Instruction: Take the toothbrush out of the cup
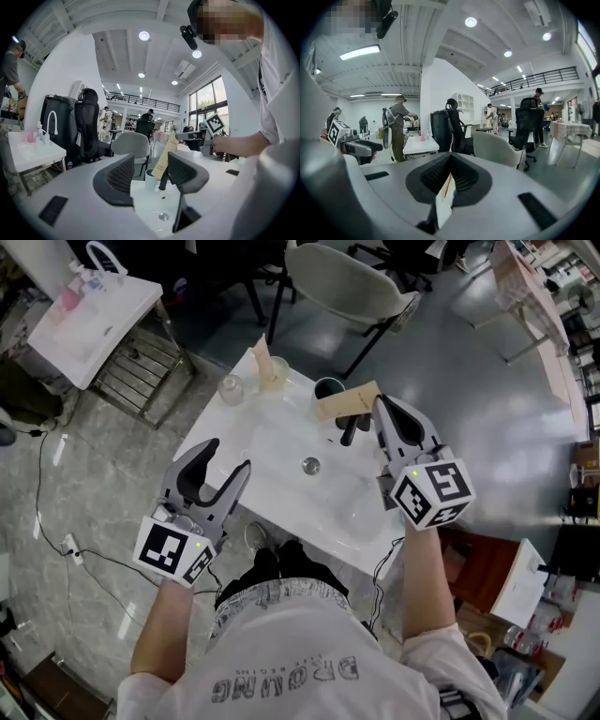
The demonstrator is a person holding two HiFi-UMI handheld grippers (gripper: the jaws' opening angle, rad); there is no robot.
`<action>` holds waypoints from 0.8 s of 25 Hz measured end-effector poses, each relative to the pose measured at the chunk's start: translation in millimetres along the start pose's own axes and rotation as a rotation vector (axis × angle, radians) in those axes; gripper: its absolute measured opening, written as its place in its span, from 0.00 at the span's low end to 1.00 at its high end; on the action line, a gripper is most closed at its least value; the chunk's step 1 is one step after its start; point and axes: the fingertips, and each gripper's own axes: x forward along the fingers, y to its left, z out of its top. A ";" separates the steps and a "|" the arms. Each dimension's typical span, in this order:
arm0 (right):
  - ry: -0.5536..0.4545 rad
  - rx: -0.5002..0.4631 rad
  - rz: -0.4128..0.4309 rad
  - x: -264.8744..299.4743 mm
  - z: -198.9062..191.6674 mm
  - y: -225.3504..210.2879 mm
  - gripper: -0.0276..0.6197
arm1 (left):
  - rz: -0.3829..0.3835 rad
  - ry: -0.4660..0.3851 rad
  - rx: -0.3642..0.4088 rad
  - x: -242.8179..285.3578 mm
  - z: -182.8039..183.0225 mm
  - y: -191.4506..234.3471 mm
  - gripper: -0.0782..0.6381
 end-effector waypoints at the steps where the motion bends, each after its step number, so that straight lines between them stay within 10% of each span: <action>1: 0.001 0.002 0.000 -1.3 -0.6 3.5 0.06 | 0.000 0.000 0.000 -3.1 0.2 1.3 0.45; 20: 0.012 0.080 0.026 -17.6 -23.0 59.7 0.06 | -0.011 0.002 0.015 -35.9 2.4 14.1 0.45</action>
